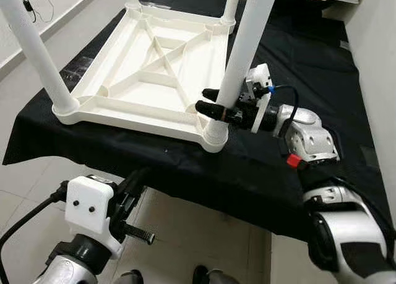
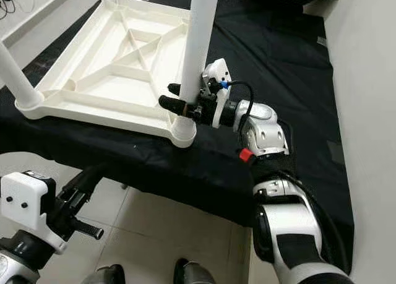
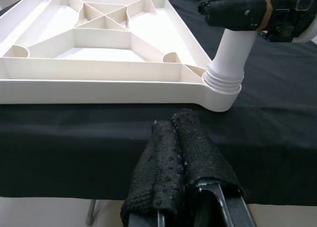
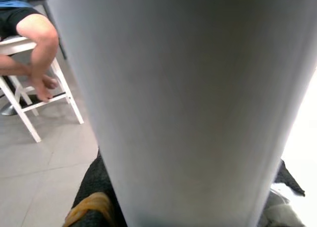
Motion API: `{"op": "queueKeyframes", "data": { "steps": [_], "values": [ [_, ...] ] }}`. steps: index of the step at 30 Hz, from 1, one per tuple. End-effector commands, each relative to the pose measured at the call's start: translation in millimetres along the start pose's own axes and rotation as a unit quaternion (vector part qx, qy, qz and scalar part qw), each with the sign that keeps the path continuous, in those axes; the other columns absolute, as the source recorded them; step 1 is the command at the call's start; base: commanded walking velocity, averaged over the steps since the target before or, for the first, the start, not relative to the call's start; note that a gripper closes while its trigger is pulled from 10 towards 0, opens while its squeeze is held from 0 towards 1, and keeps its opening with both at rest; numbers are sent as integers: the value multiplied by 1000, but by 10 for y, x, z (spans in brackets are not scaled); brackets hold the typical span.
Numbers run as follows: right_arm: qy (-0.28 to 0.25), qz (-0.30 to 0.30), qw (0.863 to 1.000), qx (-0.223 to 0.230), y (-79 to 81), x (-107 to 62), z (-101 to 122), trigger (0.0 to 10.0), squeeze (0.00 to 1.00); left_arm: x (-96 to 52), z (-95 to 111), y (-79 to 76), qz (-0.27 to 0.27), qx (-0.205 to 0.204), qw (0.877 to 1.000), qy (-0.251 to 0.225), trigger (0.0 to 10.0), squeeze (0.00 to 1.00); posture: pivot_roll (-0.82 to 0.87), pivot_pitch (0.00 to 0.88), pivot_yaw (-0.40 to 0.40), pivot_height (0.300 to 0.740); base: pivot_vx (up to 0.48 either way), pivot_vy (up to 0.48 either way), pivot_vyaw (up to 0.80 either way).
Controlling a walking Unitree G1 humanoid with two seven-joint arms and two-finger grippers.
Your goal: Building children table
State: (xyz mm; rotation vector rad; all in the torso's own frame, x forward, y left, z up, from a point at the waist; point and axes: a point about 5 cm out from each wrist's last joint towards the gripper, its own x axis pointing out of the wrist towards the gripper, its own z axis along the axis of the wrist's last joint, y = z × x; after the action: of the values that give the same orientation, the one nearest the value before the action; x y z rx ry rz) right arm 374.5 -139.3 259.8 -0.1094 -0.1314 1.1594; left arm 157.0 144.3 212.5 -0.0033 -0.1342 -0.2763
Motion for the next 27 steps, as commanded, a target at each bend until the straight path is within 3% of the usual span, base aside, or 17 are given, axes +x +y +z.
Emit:
{"op": "queueKeyframes", "data": {
  "steps": [1, 5, 10, 11, 12, 13, 14, 15, 16, 17, 18, 19, 21, 25, 26, 27],
  "values": [
    [4, 20, 1000, 13, 14, -26, -56, 0, 0, -31, -8, -16, -6, -3, 1000, 7, 10000, 0, 170, 281, -121, 740, 0, 0, 0],
    [24, -7, 999, 19, 100, -160, -216, 0, 0, -50, -22, 0, -1, -9, 1000, 12, 10000, 0, 157, 283, -130, 740, 0, 0, 0],
    [17, -32, 999, 23, 146, -170, -279, 0, 0, -56, -26, 4, 0, -8, 1000, 14, 10000, 0, 146, 285, -138, 740, 0, 0, 0],
    [76, -309, 948, -14, 5, -244, -463, 0, 0, -62, -29, 9, 0, -8, 1000, 15, 10000, 0, 147, 276, -147, 740, 0, 0, 0],
    [76, -309, 948, -14, 5, -244, -463, 0, 0, -62, -29, 9, 0, -8, 1000, 15, 10000, 0, 147, 276, -147, 740, 0, 0, 0],
    [126, -379, 916, 17, 372, -250, -801, 0, 0, -39, 1, 51, 6, -2, 1000, 6, 10000, 0, 142, 261, -150, 740, 0, 0, 0],
    [126, -379, 916, 17, 372, -250, -801, 0, 0, -39, 1, 51, 6, -2, 1000, 6, 10000, 0, 142, 261, -150, 740, 0, 0, 0],
    [147, -429, 890, 36, 581, -292, -924, 0, 0, -4, 20, 78, 9, 3, 1000, -2, 10000, 0, 139, 230, -141, 740, 0, 0, 0],
    [147, -429, 890, 36, 581, -292, -924, 0, 0, -4, 20, 78, 9, 3, 1000, -2, 10000, 0, 139, 230, -141, 740, 0, 0, 0],
    [151, -438, 885, 52, 686, -280, -953, 0, 0, 26, 34, 95, 10, 5, 1000, -9, 10000, 0, 142, 223, -146, 740, 0, 0, 0],
    [139, -408, 900, 63, 687, -208, -934, 0, 0, 59, 49, 108, 12, 1, 1000, -17, 10000, 0, 142, 206, -153, 740, 0, 0, 0],
    [139, -408, 900, 63, 687, -208, -934, 0, 0, 59, 49, 108, 12, 1, 1000, -17, 10000, 0, 142, 206, -153, 740, 0, 0, 0],
    [119, -410, 903, 49, 509, -113, -832, 0, 0, 85, 78, 128, 15, 3, 999, -28, 10000, 0, 146, 193, -156, 740, 0, 0, 0],
    [113, -405, 906, 42, 454, -32, -755, 0, 0, 83, 88, 146, 20, 4, 999, -31, 10000, 0, 147, 194, -150, 740, 0, 0, 0],
    [106, -407, 906, 39, 453, 16, -706, 8353, 0, 78, 89, 145, 20, 2, 999, -31, 10000, 0, 144, 196, -144, 740, 0, 0, 0],
    [103, -392, 914, 34, 496, 89, -634, 10000, 0, 73, 76, 124, 18, -5, 999, -27, 10000, 0, 144, 209, -134, 740, 0, 0, 0]
  ]
}}
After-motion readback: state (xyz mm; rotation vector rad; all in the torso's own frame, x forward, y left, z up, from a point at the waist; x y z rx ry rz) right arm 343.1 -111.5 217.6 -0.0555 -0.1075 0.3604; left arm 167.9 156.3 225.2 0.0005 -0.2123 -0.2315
